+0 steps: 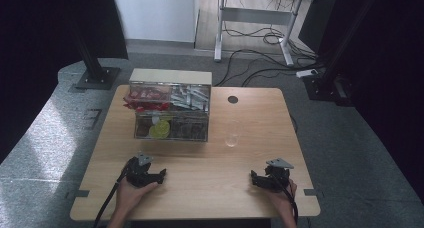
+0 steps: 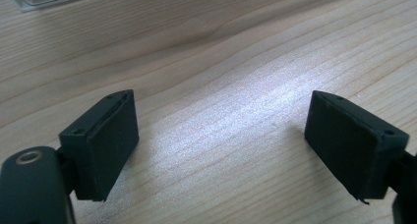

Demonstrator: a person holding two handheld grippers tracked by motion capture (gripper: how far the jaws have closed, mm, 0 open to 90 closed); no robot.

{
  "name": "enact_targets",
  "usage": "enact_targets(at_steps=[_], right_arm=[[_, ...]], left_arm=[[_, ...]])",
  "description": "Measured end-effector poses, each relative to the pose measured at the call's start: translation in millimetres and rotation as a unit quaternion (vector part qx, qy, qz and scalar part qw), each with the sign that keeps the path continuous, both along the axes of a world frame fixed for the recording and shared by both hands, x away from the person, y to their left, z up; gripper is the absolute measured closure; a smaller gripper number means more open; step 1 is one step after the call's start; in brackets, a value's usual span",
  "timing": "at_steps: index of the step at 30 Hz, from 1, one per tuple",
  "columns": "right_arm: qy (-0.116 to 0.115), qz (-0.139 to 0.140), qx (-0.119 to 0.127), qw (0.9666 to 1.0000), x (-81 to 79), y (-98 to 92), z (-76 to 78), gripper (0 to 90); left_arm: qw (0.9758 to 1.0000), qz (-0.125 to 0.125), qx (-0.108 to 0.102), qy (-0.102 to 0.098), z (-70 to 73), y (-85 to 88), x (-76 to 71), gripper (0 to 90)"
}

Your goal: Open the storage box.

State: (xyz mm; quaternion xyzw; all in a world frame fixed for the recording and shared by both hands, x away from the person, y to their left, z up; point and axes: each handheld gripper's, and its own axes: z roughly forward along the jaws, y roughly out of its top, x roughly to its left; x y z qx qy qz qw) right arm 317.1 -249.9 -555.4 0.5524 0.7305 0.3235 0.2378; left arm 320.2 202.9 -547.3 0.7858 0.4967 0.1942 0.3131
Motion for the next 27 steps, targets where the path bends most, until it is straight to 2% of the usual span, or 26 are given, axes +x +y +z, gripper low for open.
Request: enact_targets(at_steps=[6, 10, 15, 20, 23, 25, 27], right_arm=[[-0.005, 0.001, -0.002, 1.0, -0.5, 0.6, 0.1, 13.6], [-0.003, 0.001, 0.001, 1.0, 0.2, 0.1, 0.2, 13.8], [-0.004, 0.001, 0.001, 1.0, 0.2, 0.1, 0.2, 13.9], [-0.004, 0.002, 0.001, 1.0, 0.4, -0.4, 0.2, 14.2], [-0.004, 0.002, 0.001, 1.0, 0.6, -1.1, 0.2, 14.4], [-0.004, 0.001, 0.001, 1.0, 0.6, -1.2, 0.2, 14.5], [-0.004, 0.001, 0.001, 1.0, 0.5, -1.1, 0.2, 14.6]], left_arm=[[1.0, 0.004, 0.0, -0.002, 0.2, 0.4, -0.5, 14.9], [0.9994, 0.023, 0.011, -0.022, 1.4, 2.3, -2.6, 22.7], [0.9988, 0.031, -0.016, -0.035, 9.1, 9.1, -7.4, 30.7], [0.9979, 0.032, -0.029, -0.049, 14.6, 11.6, -11.4, 37.9], [0.9969, 0.032, -0.035, -0.063, 19.7, 12.3, -14.8, 46.5], [0.9958, 0.031, -0.043, -0.075, 24.3, 12.6, -18.4, 48.7], [0.9945, 0.029, -0.049, -0.088, 28.7, 13.3, -22.2, 56.2]])
